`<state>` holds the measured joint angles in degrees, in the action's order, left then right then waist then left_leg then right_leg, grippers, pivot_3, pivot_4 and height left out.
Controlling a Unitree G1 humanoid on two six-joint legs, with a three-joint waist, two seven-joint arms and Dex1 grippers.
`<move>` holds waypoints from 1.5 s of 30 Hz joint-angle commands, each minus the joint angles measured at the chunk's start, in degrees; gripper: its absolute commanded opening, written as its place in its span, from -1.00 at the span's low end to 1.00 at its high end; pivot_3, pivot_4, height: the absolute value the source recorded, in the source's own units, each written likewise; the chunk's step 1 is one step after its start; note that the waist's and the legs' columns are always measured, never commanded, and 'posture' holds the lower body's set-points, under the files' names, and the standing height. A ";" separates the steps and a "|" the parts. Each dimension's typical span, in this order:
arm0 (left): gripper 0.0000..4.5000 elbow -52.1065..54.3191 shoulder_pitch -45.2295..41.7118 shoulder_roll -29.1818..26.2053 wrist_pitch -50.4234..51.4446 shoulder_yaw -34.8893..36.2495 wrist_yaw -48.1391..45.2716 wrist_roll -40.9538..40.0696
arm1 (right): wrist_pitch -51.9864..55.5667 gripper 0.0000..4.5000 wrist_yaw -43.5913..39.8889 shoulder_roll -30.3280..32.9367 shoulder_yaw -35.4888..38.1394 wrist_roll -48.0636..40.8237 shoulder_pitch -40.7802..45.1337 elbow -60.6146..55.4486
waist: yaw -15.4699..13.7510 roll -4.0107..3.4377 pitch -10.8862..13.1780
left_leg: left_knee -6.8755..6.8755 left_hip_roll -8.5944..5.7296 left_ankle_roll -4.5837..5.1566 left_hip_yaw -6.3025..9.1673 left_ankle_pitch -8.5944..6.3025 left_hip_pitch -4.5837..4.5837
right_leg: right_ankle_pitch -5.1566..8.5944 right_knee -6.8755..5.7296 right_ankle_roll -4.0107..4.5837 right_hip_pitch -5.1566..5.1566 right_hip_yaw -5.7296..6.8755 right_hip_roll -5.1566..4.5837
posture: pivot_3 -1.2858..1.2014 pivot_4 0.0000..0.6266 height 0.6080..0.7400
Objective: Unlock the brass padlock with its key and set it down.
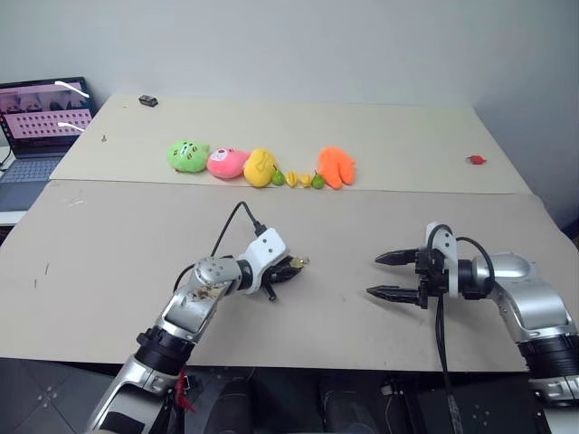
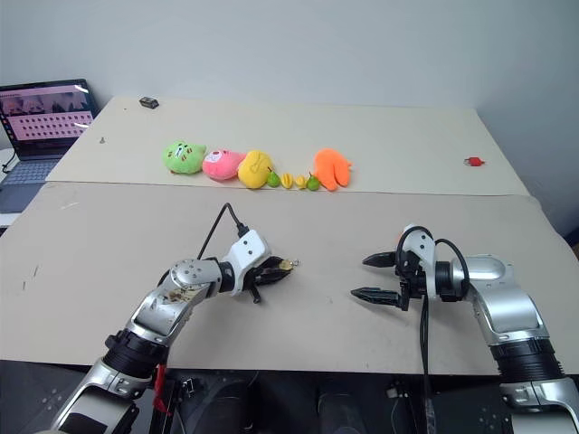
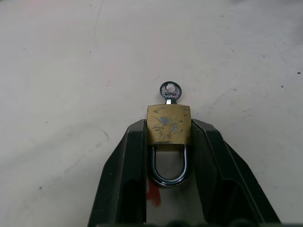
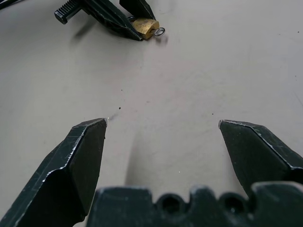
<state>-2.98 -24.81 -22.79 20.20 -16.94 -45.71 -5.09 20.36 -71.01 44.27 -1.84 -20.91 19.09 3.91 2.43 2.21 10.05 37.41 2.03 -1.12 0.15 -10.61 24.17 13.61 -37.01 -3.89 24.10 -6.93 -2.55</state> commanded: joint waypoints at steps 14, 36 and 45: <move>-0.63 0.51 -11.80 -9.23 11.08 11.75 -26.65 -26.57 | -10.43 1.00 9.12 -11.80 1.84 1.37 5.15 -2.85 | 0.09 0.02 0.02 | 0.02 0.01 0.00 0.06 0.00 0.16 | 0.00 -0.02 -0.01 0.10 0.07 0.00 | 0.03 -0.52 0.65; -0.63 -1.57 -10.25 -12.44 8.79 6.69 -34.80 -20.82 | -66.85 1.00 23.78 -12.50 -12.83 34.15 16.57 12.50 | 0.26 0.02 0.04 | 0.01 0.02 0.00 0.01 0.00 0.12 | -0.16 -0.03 0.33 0.13 0.04 0.02 | 0.03 -0.52 0.65; -0.63 -3.57 -9.93 -13.81 8.81 7.35 -34.61 -19.59 | -69.47 0.66 22.59 -11.69 -14.96 30.97 17.75 13.09 | 0.32 0.02 0.04 | 0.02 0.03 0.00 0.03 0.00 0.10 | -0.22 -0.05 0.43 0.11 0.03 0.02 | 0.03 -0.52 0.65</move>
<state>-7.06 -33.81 -35.92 29.04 -10.65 -80.03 -24.69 -47.73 -48.26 31.96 -16.94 12.25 35.77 18.37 2.75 2.24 10.09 37.43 2.06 -1.12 0.17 -10.61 24.26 13.39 -37.07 -3.46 24.21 -6.90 -2.52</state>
